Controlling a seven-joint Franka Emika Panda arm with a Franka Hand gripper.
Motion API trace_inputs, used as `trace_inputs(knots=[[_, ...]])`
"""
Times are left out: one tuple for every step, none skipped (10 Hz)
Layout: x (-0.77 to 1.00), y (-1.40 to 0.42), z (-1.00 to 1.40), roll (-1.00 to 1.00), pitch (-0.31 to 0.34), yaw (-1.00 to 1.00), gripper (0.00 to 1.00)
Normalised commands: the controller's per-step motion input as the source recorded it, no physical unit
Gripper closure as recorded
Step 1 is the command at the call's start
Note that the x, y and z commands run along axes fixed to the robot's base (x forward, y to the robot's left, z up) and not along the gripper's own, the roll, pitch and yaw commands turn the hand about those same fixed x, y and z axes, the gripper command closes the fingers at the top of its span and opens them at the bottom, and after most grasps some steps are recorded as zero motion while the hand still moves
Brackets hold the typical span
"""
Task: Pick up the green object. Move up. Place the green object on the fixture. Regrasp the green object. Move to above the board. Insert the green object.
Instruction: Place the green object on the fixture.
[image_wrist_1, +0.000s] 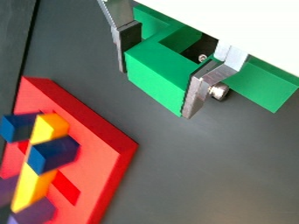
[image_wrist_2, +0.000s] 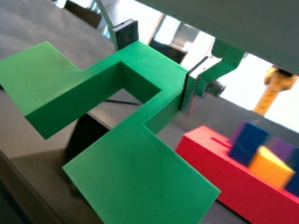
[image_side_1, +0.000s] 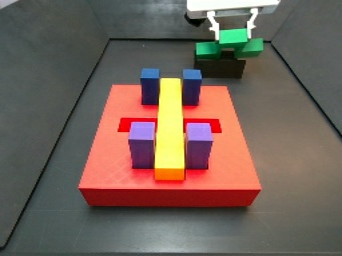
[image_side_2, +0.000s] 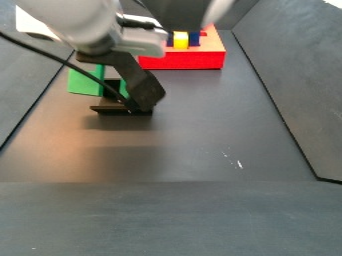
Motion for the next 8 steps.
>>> trace_inputs(knots=[[-0.27,0.09,-0.1,-0.32,-0.24,-0.17,1.0],[-0.09,0.07,-0.24,-0.03,-0.103,-0.06,1.0],[0.03,0.04,-0.26,0.0,0.0,0.0,1.0],[0.25,0.0,-0.25,0.19,0.12,0.0,1.0],[0.29,-0.01,-0.23,0.62,0.309,0.0,1.0],[0.24,-0.13,-0.23,0.86,0.403,0.0,1.0],[0.08,-0.08,-0.05,0.58,0.28,0.0,1.0],[0.0,0.0,0.0,0.0,0.0,0.0,1.0]])
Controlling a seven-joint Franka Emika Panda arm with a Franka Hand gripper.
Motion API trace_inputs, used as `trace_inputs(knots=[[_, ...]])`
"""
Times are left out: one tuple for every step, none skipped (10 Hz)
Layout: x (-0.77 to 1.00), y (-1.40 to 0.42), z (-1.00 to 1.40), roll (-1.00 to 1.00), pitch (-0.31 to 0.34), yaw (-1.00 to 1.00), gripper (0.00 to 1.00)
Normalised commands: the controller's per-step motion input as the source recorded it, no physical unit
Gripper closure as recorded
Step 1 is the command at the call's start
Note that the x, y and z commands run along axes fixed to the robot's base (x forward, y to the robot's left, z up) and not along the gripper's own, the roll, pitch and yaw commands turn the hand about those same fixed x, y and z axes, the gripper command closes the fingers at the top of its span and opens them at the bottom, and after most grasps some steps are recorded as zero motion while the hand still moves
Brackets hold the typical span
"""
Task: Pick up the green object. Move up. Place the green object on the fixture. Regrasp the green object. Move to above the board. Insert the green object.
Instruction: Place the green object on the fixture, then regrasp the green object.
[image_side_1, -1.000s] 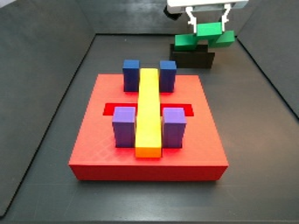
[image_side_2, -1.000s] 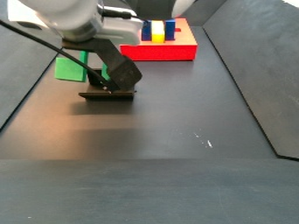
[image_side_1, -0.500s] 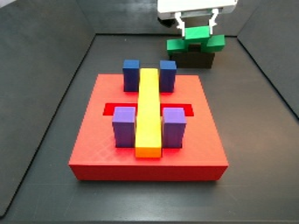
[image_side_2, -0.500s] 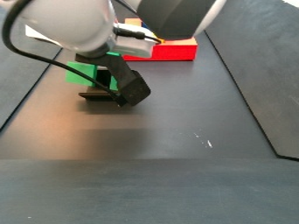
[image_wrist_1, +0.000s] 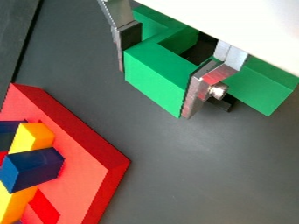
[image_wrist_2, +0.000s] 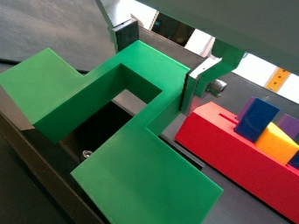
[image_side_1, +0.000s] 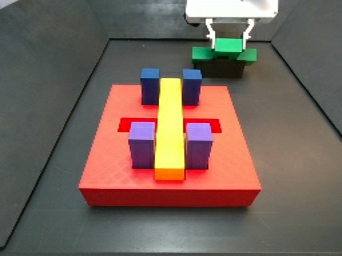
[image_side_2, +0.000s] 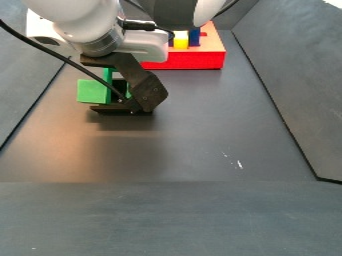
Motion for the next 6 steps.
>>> trace_inputs(knots=[[0.0,0.0,0.0,0.0,0.0,0.0,0.0],[0.0,0.05,0.0,0.0,0.0,0.0,0.0],[0.07,0.04,0.05,-0.11,0.0,-0.04,0.0],[0.01,0.17,0.68,-0.43,0.103,0.02,0.0],[0.0,0.09,0.77,-0.26,0.143,0.05,0.0],[0.0,0.11,0.79,-0.14,0.126,0.03,0.0]])
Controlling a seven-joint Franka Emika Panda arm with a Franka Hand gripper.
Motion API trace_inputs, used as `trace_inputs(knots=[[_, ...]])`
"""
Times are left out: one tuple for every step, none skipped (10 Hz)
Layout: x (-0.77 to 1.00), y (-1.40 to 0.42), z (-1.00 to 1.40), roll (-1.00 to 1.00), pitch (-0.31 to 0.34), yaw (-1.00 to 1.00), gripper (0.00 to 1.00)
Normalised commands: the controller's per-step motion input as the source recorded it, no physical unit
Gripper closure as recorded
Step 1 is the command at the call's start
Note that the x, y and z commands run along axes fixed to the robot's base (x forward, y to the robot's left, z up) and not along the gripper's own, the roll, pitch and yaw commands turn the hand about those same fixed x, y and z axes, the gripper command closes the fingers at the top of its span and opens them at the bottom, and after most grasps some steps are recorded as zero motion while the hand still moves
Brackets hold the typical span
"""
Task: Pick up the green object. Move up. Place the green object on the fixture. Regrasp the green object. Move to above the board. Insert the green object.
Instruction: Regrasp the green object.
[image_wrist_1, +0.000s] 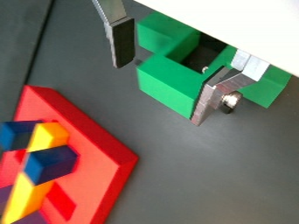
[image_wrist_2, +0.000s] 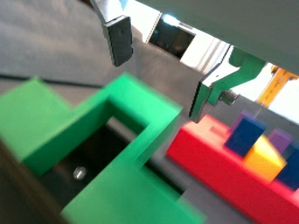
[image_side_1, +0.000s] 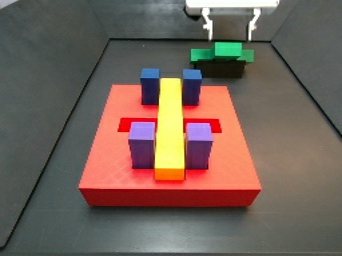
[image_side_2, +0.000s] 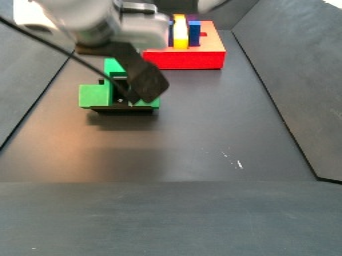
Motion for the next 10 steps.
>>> trace_inputs(knots=[[0.0,0.04,0.65,0.04,0.126,0.02,0.0],[0.0,0.0,0.32,0.82,0.206,0.0,0.0],[0.0,-0.08,0.14,1.0,0.277,0.0,0.0],[0.0,-0.13,0.09,1.0,0.289,0.0,0.0],[0.0,-0.17,0.0,1.0,0.266,0.0,0.0],[0.0,-0.23,0.0,1.0,0.269,0.0,0.0],[0.0,-0.26,0.0,1.0,0.26,0.01,0.0],[0.01,-0.25,0.0,1.0,0.26,0.07,0.0],[0.02,-0.26,0.0,1.0,0.211,0.15,0.0],[0.01,-0.29,0.0,1.0,0.154,0.19,0.0]])
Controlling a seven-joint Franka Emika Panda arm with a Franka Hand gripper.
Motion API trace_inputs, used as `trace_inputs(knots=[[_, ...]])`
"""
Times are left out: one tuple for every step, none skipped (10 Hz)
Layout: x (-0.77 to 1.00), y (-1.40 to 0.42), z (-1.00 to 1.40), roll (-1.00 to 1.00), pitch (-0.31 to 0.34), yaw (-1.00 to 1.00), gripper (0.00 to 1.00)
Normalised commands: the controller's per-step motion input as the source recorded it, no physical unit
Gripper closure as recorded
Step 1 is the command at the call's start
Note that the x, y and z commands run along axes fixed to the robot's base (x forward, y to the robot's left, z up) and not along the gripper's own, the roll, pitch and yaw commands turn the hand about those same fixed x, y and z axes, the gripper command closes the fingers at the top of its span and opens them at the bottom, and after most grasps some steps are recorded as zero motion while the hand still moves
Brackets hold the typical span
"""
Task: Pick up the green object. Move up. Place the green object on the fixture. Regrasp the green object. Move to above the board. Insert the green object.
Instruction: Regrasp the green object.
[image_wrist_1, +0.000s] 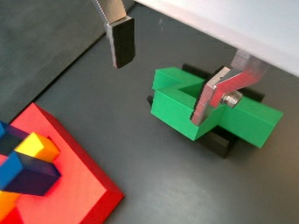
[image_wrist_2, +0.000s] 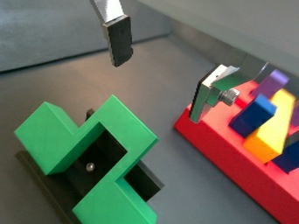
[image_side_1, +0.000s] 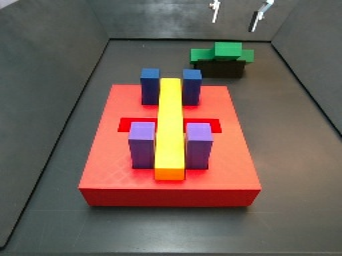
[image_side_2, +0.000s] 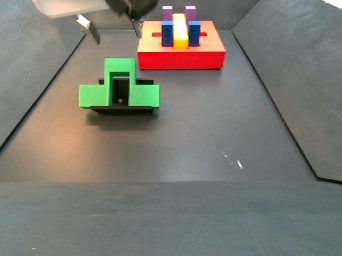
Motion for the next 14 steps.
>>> trace_inputs(knots=[[0.0,-0.29,0.0,0.97,0.117,0.24,0.0],[0.01,-0.33,0.0,0.86,0.06,0.29,0.0],[0.12,-0.43,0.0,0.52,0.0,0.21,0.0],[0.22,-0.42,0.0,0.39,-0.02,0.1,0.0],[0.27,-0.37,-0.02,0.48,0.0,0.03,0.0],[0.31,-0.35,-0.07,0.65,0.0,0.0,0.0],[0.25,-0.35,-0.03,0.64,0.037,0.0,0.0],[0.0,-0.3,0.0,0.39,0.0,0.0,0.0],[-0.03,0.0,-0.02,-0.01,0.0,0.0,0.0],[-0.13,0.0,-0.11,-0.24,-0.054,0.0,0.0],[0.2,0.06,0.01,0.0,0.0,0.38,0.0],[0.23,0.0,-0.09,0.23,0.0,0.39,0.0],[0.1,-0.09,-0.12,0.32,-0.1,0.25,0.0],[0.0,-0.23,-0.02,0.55,-0.357,0.24,0.0]])
